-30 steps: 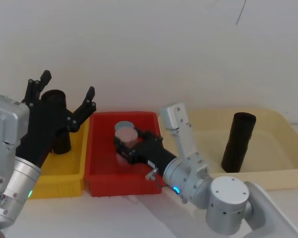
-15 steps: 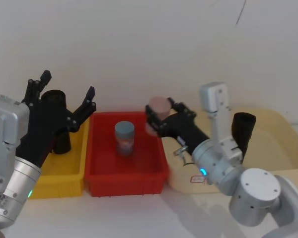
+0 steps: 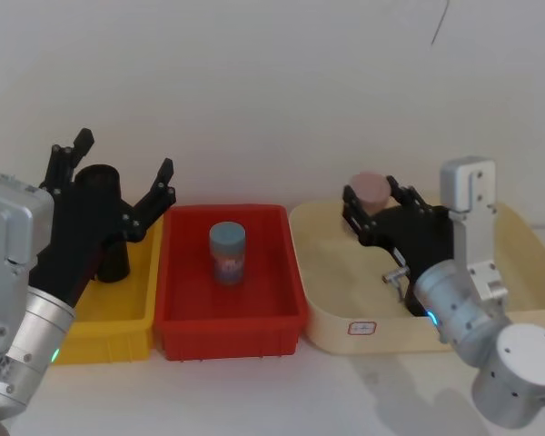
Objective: Pick up the garbage bag with the one hand and transfer it to the other hand.
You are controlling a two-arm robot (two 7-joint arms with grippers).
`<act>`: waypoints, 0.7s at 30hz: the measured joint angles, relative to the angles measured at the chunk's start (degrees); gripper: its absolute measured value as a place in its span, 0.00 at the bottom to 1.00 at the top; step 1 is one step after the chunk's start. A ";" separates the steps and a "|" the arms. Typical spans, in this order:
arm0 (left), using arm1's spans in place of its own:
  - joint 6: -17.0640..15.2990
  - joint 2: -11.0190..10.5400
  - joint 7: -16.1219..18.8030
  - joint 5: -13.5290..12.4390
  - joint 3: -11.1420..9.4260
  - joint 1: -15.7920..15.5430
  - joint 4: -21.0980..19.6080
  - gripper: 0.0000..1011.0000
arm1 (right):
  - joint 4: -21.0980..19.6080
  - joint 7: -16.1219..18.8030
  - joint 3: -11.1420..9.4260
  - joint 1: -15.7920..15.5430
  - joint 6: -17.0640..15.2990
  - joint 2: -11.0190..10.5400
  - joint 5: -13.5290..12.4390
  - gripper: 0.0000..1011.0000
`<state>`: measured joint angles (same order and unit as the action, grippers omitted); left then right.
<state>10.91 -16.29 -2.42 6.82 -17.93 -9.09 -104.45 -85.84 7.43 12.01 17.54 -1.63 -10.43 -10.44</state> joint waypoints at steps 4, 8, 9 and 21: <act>0.00 0.00 0.00 0.00 0.00 0.00 0.00 0.99 | 0.13 -0.31 -0.75 -1.31 -0.53 -0.68 0.42 0.66; 0.00 0.00 0.00 0.00 0.00 0.00 0.00 0.99 | 0.61 -0.23 -0.92 -2.20 -1.38 -1.09 0.67 0.75; 0.00 0.00 0.00 0.00 0.00 0.00 0.00 0.99 | 0.68 -0.15 -0.92 -2.36 -1.56 -1.15 0.71 0.78; 0.00 0.00 0.00 0.00 0.00 0.00 0.00 0.99 | 1.18 1.90 -0.81 -4.46 -2.91 -1.59 0.89 0.99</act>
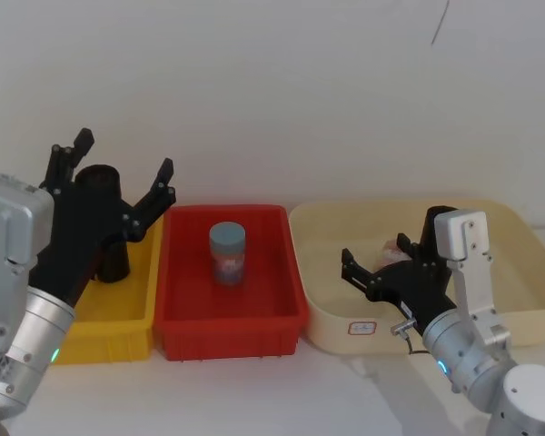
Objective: Pick up the garbage bag with the one hand and transfer it to the other hand.
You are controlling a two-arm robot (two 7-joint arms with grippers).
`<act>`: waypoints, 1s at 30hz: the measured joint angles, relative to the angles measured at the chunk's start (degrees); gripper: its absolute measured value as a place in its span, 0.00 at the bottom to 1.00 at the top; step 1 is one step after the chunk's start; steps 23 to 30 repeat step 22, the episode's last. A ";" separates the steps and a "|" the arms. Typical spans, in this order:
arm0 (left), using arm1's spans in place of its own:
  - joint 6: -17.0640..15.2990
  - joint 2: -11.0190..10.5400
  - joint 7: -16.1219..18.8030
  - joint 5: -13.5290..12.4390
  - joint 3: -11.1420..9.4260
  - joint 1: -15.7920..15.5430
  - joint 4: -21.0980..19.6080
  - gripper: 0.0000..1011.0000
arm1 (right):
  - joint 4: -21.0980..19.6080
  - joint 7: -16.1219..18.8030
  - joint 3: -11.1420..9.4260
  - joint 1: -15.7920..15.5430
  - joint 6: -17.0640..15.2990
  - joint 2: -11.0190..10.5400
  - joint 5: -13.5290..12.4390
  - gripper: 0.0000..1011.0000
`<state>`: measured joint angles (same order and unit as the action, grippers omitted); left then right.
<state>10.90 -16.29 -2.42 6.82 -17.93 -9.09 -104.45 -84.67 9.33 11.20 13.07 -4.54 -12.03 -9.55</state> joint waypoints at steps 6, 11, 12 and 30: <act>0.00 0.00 0.00 0.00 0.00 0.00 0.00 0.99 | -1.31 1.11 -0.47 -1.10 0.48 0.11 -0.93 0.99; 0.00 0.00 0.00 0.00 0.00 0.00 0.00 0.99 | -3.69 1.96 -0.85 -2.72 1.41 0.34 -2.28 0.99; 0.00 0.00 0.00 0.00 0.00 0.00 0.00 0.99 | -4.39 2.11 -0.93 -3.13 1.63 0.41 -2.60 0.99; 0.00 0.00 0.00 0.00 0.00 0.00 0.00 0.99 | -7.01 2.81 -1.22 -4.80 2.43 0.62 -3.86 0.99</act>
